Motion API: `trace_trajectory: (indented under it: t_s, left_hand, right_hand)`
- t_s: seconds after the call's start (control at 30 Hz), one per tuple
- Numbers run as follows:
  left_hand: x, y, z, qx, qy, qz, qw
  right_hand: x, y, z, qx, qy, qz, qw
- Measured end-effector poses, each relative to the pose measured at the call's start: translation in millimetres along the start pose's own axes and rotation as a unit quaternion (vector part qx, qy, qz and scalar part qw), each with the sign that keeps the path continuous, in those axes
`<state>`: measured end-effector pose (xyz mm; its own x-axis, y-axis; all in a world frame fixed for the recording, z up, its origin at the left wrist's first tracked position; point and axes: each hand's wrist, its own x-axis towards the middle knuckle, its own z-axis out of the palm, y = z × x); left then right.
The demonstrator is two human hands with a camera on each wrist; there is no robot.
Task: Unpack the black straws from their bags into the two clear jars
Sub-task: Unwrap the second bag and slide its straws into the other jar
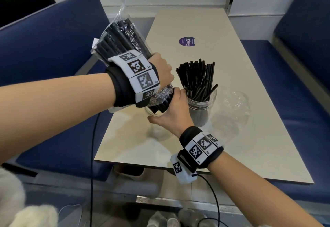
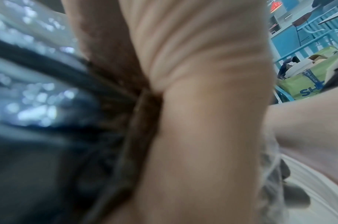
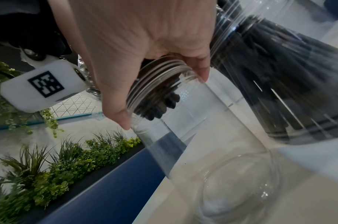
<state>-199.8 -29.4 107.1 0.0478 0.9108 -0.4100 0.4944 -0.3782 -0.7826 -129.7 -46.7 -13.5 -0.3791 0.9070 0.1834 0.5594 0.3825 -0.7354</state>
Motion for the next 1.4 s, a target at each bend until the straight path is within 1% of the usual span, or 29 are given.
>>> trace_trajectory:
  t_s: [0.17,0.27,0.43,0.63,0.73,0.8,0.93,0.97,1.1,1.17,1.2,1.27,1.33,1.37,1.4]
  left_hand:
    - [-6.6,0.9,1.2,0.014,0.035,0.0,0.999]
    - [-7.7,3.9,2.1,0.02,0.042,0.002,0.999]
    - [-5.1,11.8,6.0,0.021,0.058,-0.016,0.998]
    - [-4.4,16.5,7.5,0.022,0.067,-0.029,0.997]
    - [-3.4,19.3,7.7,0.032,0.055,-0.033,0.997]
    - [-2.0,21.8,6.7,0.036,0.053,-0.035,0.997]
    - [-1.7,23.6,7.1,0.041,0.078,-0.029,0.996]
    - [-2.0,22.6,8.5,0.047,0.091,-0.026,0.994]
    - [-11.6,13.7,17.9,0.052,0.175,-0.024,0.983]
    - [-21.4,8.2,20.2,0.049,0.247,-0.049,0.966]
    - [-23.5,6.0,24.7,0.033,0.271,-0.065,0.96]
    - [-28.2,3.6,35.3,-0.037,0.312,-0.083,0.946]
    - [-36.9,-1.2,42.2,-0.092,0.359,-0.107,0.922]
    - [-41.3,-3.9,46.3,-0.132,0.372,-0.106,0.913]
    - [-45.5,-7.0,52.6,-0.199,0.392,-0.094,0.893]
  right_hand:
    - [-0.3,0.3,3.0,-0.008,0.005,0.004,1.0]
    - [-0.6,1.3,3.4,-0.004,0.013,-0.002,1.0]
    - [0.0,1.8,3.6,0.006,0.011,0.008,1.0]
    - [-1.2,1.1,6.0,0.013,0.016,0.017,1.0]
    - [0.4,2.3,7.7,0.016,0.007,0.021,1.0]
    - [1.4,2.5,8.9,0.004,0.005,0.021,1.0]
    - [2.1,1.9,12.5,-0.034,0.015,0.009,0.999]
    - [2.0,1.8,13.1,-0.043,0.011,0.007,0.999]
    - [4.1,3.7,14.3,-0.077,0.001,0.006,0.997]
    - [5.5,4.0,12.4,-0.09,-0.011,0.008,0.996]
    - [5.5,3.9,10.8,-0.091,-0.021,0.01,0.996]
    - [4.8,3.2,7.1,-0.08,-0.035,0.016,0.996]
    - [4.7,3.2,6.1,-0.075,-0.038,0.014,0.996]
    - [5.5,4.3,7.5,-0.079,-0.038,0.013,0.996]
    - [6.4,5.2,9.1,-0.086,-0.035,0.011,0.996]
